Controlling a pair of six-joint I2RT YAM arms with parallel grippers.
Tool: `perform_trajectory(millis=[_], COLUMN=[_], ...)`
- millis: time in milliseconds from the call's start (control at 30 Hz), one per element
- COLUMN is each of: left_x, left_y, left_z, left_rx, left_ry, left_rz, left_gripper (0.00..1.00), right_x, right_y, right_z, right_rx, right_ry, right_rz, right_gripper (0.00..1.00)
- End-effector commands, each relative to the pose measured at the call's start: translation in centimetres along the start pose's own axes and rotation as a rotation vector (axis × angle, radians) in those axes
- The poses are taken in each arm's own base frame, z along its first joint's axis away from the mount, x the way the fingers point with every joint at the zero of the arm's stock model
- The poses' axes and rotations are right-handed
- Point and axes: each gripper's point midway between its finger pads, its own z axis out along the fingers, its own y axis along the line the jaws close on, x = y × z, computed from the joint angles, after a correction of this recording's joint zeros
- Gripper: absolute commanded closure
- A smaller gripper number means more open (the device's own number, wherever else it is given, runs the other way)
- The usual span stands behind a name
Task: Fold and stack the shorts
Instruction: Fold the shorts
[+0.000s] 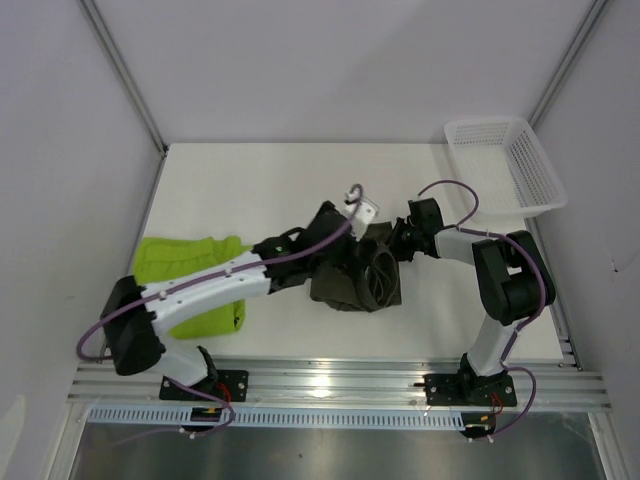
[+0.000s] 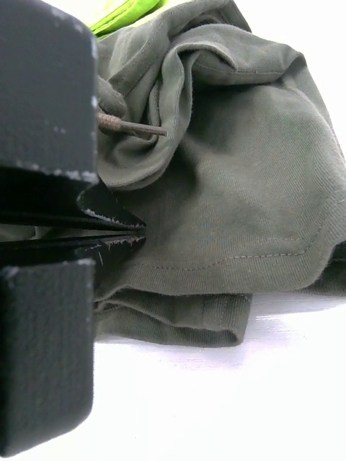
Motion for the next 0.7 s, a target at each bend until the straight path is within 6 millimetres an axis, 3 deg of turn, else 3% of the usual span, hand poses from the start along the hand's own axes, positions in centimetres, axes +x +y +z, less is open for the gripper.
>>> perform_trajectory(millis=[0, 100, 200, 233, 267, 300, 333, 400, 467, 600, 633, 667], left_x=[-5.1, -7.5, -7.2, -6.0, -5.9, -5.6, -3.3, -2.2, 0.2, 2.9, 2.7, 3.4], left_y=[0.3, 0.9, 2.6, 2.3, 3.7, 4.3, 5.4, 6.4, 7.5, 7.9, 7.9, 7.5], left_z=[-3.5, -4.1, -3.2, -2.9, -2.6, -2.5, -1.6, -1.0, 0.2, 2.0, 2.2, 2.4], left_rx=[0.21, 0.249, 0.215, 0.256, 0.255, 0.255, 0.233, 0.217, 0.188, 0.192, 0.198, 0.212], left_ry=[-0.223, -0.275, -0.228, -0.202, -0.211, -0.213, -0.174, -0.159, -0.116, -0.08, -0.093, -0.08], left_rz=[-0.188, -0.242, -0.322, -0.366, -0.409, -0.434, -0.469, -0.506, -0.544, -0.615, -0.62, -0.624], left_gripper=[0.01, 0.01, 0.01, 0.01, 0.01, 0.01, 0.01, 0.01, 0.01, 0.01, 0.01, 0.01], right_x=[0.1, -0.1, -0.6, -0.6, -1.1, -1.4, -1.4, -2.5, -2.5, -1.7, -2.1, -1.0], right_y=[-0.6, -0.4, -0.1, -0.1, 0.2, 0.2, 0.2, 0.3, 0.7, 1.9, 2.1, 2.0], right_z=[-0.5, -0.5, -1.0, -1.3, -2.0, -2.3, -2.7, -4.0, -4.8, -6.7, -7.1, -7.4], right_rx=[0.027, 0.023, 0.021, 0.021, 0.014, 0.011, 0.001, -0.022, -0.064, -0.188, -0.219, -0.255], right_ry=[0.012, 0.012, 0.004, 0.002, -0.017, -0.026, -0.028, -0.061, -0.048, -0.022, -0.036, -0.006], right_rz=[-0.017, -0.02, -0.031, -0.035, -0.038, -0.039, -0.045, -0.039, -0.032, 0.011, 0.018, 0.042], right_gripper=[0.92, 0.9, 0.81, 0.76, 0.67, 0.64, 0.62, 0.6, 0.58, 0.47, 0.41, 0.39])
